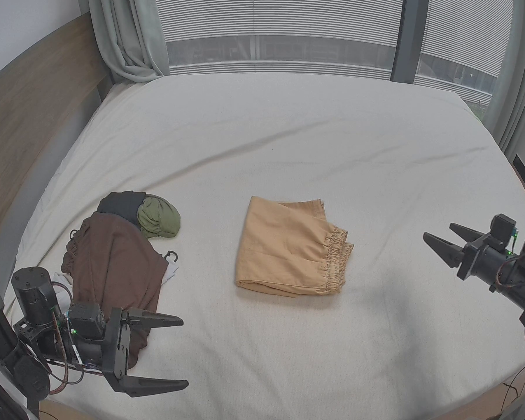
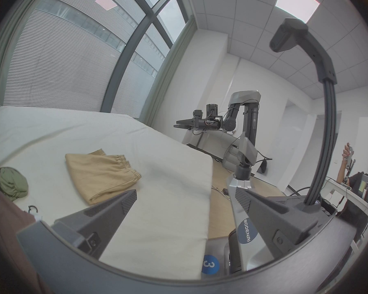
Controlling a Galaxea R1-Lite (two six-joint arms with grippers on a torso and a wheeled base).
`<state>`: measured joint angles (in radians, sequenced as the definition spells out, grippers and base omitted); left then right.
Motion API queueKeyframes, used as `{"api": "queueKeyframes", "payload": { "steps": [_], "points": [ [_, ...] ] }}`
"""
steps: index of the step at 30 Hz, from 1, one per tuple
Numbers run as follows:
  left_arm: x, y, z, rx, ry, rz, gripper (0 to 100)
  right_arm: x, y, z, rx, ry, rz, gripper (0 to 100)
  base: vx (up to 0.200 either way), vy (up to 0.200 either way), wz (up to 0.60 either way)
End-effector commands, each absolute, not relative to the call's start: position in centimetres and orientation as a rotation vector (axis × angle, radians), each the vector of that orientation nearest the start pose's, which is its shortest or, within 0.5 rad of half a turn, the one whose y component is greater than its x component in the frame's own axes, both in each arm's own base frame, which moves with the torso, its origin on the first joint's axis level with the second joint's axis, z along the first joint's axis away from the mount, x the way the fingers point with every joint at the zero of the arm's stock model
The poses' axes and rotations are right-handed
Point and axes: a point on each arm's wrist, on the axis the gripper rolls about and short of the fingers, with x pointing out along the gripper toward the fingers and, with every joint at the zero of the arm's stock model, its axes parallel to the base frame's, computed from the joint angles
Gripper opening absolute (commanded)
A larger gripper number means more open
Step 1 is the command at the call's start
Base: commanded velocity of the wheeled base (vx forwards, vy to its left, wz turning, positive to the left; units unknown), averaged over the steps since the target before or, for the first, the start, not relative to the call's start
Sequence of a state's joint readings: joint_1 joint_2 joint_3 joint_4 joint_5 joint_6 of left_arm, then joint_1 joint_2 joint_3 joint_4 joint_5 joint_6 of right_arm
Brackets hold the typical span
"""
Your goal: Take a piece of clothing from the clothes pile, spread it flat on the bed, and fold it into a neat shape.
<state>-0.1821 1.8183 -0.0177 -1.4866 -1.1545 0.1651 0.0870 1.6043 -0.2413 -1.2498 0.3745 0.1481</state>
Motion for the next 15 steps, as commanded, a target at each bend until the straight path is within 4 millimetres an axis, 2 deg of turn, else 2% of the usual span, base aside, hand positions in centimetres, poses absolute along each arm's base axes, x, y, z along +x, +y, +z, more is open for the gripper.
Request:
{"api": "queueKeyframes", "payload": {
  "steps": [1, 8, 15],
  "points": [
    [17.4, -5.4, 8.7, -0.008, 0.144, -1.389, 100, 17.8, 1.5, 14.6, 0.138, 0.067, 0.408, 100, 0.0, 0.0, 0.0],
    [16.6, -4.2, 10.1, 0.024, 0.084, -1.343, 100, 14.5, 1.5, 14.6, 0.129, 0.032, 0.426, 100, 0.0, 0.0, 0.0],
    [16.0, -3.4, 10.2, 0.047, 0.061, -1.367, 100, 12.3, 1.3, 14.7, 0.124, -0.002, 0.411, 100, 0.0, 0.0, 0.0]
  ]
}}
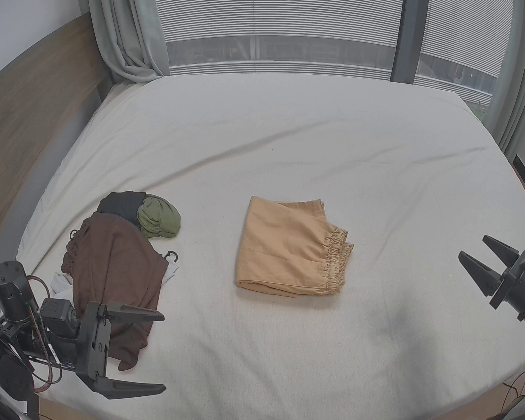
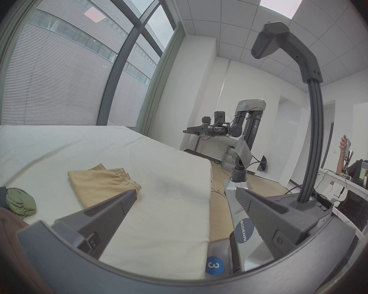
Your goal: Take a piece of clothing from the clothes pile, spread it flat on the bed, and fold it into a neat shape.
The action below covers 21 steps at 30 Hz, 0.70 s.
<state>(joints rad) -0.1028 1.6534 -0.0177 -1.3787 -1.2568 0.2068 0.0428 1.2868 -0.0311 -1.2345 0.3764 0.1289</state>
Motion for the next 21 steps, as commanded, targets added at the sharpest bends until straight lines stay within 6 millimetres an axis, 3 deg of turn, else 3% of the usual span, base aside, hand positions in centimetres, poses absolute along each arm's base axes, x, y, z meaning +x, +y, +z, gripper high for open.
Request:
{"api": "queueKeyframes", "payload": {
  "steps": [1, 10, 21],
  "points": [
    [15.8, -3.4, 10.3, 0.053, 0.06, -1.369, 100, 12.0, 1.2, 14.9, 0.12, -0.014, 0.405, 100, 0.0, 0.0, 0.0],
    [13.9, -2.8, 9.9, 0.093, 0.084, -1.349, 100, 8.4, 0.9, 15.8, 0.102, -0.103, 0.39, 100, 0.0, 0.0, 0.0],
    [10.5, -2.3, 10.8, 0.097, 0.08, -1.331, 100, 3.1, 0.8, 14.7, 0.097, -0.152, 0.377, 100, 0.0, 0.0, 0.0]
  ]
}}
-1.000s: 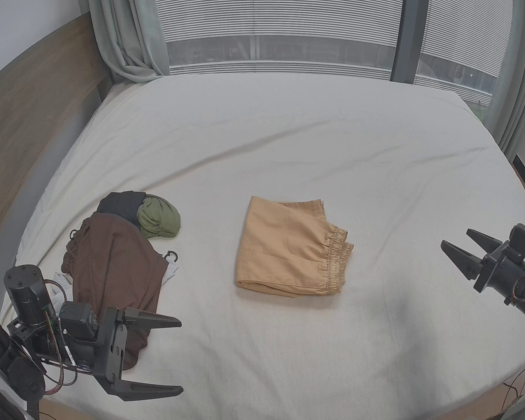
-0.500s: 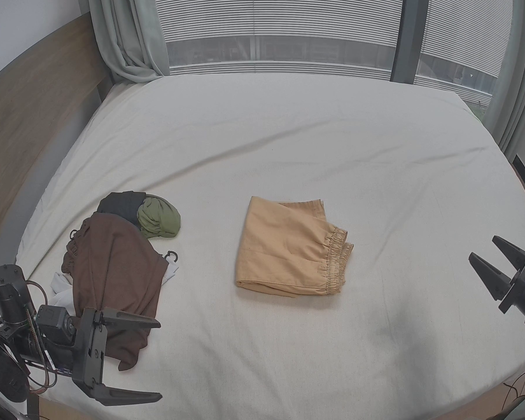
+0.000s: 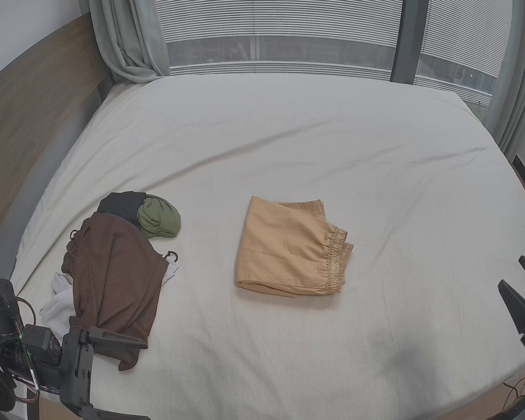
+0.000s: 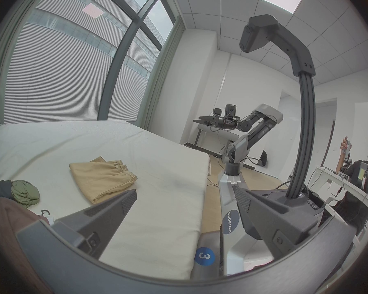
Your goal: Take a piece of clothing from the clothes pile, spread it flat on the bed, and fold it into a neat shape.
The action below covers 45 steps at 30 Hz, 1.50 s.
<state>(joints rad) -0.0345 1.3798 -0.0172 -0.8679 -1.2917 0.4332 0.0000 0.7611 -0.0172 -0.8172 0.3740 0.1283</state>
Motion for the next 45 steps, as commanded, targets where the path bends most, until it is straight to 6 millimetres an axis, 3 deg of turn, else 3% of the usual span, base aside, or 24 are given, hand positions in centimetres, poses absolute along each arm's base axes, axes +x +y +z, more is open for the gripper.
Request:
{"api": "queueKeyframes", "payload": {
  "steps": [1, 6, 11, 16, 20, 26, 31, 36, 39, 45],
  "points": [
    [10.1, -2.2, 10.9, 0.096, 0.077, -1.332, 100, 2.7, 0.8, 14.6, 0.097, -0.156, 0.38, 100, 0.0, 0.0, 0.0],
    [7.1, -2.3, 10.9, 0.019, 0.069, -1.457, 100, 1.0, 0.8, 14.1, 0.093, -0.188, 0.393, 100, 0.0, 0.0, 0.0],
    [4.4, -2.2, 10.5, -0.001, 0.073, -1.468, 100, -0.2, 0.9, 13.3, 0.1, -0.199, 0.412, 100, 0.0, 0.0, 0.0],
    [0.0, -2.2, 9.3, -0.066, 0.099, -1.512, 100, -1.8, 0.9, 11.4, 0.105, -0.19, 0.41, 100, 0.0, 0.0, 0.0],
    [-1.6, -2.3, 9.5, -0.027, 0.033, -1.547, 100, -2.6, 0.9, 9.3, 0.097, -0.149, 0.406, 100, 0.0, 0.0, 0.0],
    [-3.1, -2.4, 9.0, -0.024, 0.029, -1.497, 100, -2.4, 0.6, 8.2, 0.057, -0.057, 0.27, 100, 0.0, 0.0, 0.0],
    [-2.8, -2.3, 8.6, -0.014, 0.012, -1.065, 100, -2.3, 0.0, 8.0, -0.003, -0.044, -0.006, 100, 0.0, 0.0, 0.0],
    [-1.9, -1.5, 8.6, -0.023, 0.014, -0.561, 100, -2.3, -0.1, 7.8, 0.0, -0.023, -0.046, 100, 0.0, 0.0, 0.0],
    [-1.8, -1.2, 8.6, -0.014, 0.01, -0.385, 100, -2.3, -0.1, 7.6, 0.003, -0.006, -0.043, 100, 0.0, 0.0, 0.0],
    [-1.7, -0.8, 8.6, -0.023, 0.012, -0.238, 100, -2.3, -0.1, 7.6, 0.003, -0.003, -0.043, 100, 0.0, 0.0, 0.0]
  ]
}}
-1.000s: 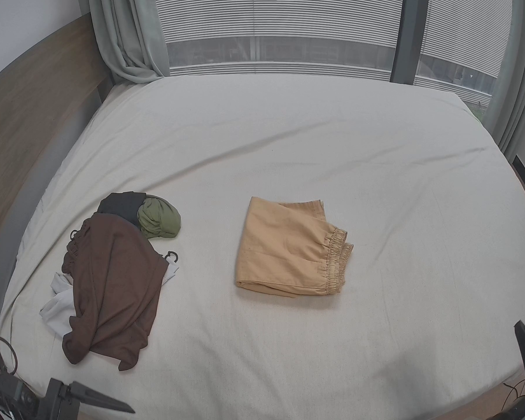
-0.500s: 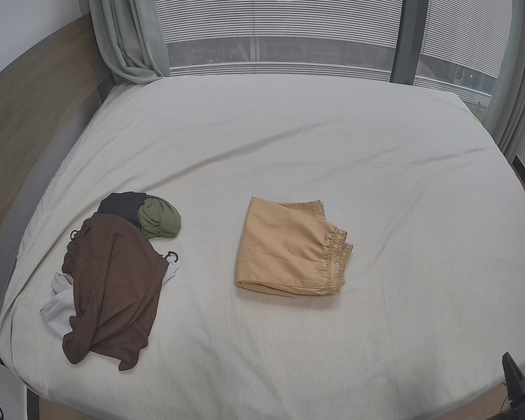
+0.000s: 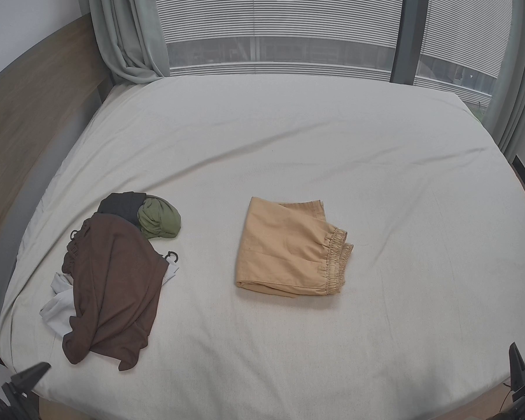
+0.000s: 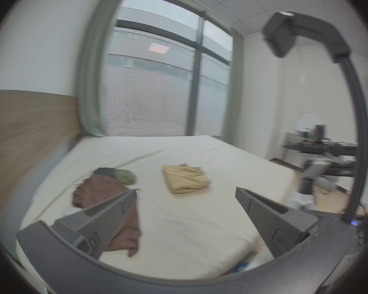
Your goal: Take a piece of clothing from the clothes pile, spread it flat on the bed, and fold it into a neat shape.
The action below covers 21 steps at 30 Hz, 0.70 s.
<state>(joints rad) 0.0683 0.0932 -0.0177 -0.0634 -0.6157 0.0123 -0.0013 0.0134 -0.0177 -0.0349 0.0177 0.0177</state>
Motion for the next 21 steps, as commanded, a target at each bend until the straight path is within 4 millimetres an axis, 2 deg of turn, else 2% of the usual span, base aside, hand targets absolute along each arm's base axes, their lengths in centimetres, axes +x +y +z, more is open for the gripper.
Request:
{"api": "queueKeyframes", "payload": {
  "steps": [1, 8, 12, 13, 17, 21],
  "points": [
    [-1.67, -0.83, 8.55, -0.02, 0.01, -0.233, 100, -2.28, -0.09, 7.58, 0.003, -0.003, -0.043, 100, 0.0, 0.0, 0.0],
    [-1.59, -0.59, 8.52, -0.02, 0.013, -0.127, 100, -2.28, -0.09, 7.58, 0.006, -0.003, -0.044, 100, 0.0, 0.0, 0.0],
    [-1.66, -0.55, 8.51, 0.002, 0.006, -0.167, 100, -2.28, -0.09, 7.58, 0.006, -0.003, -0.044, 100, 0.0, 0.0, 0.0],
    [-1.82, -0.4, 8.51, -0.006, -0.005, -0.267, 100, -2.28, -0.09, 7.58, 0.006, -0.003, -0.044, 100, 0.0, 0.0, 0.0],
    [-1.88, -0.49, 8.47, -0.029, -0.008, -0.278, 100, -2.28, -0.1, 7.56, 0.012, -0.002, -0.048, 100, 0.0, 0.0, 0.0],
    [-2.37, -0.48, 8.36, -0.004, -0.075, -0.214, 100, -2.28, -0.1, 7.56, 0.012, -0.002, -0.048, 100, 0.0, 0.0, 0.0]
  ]
}}
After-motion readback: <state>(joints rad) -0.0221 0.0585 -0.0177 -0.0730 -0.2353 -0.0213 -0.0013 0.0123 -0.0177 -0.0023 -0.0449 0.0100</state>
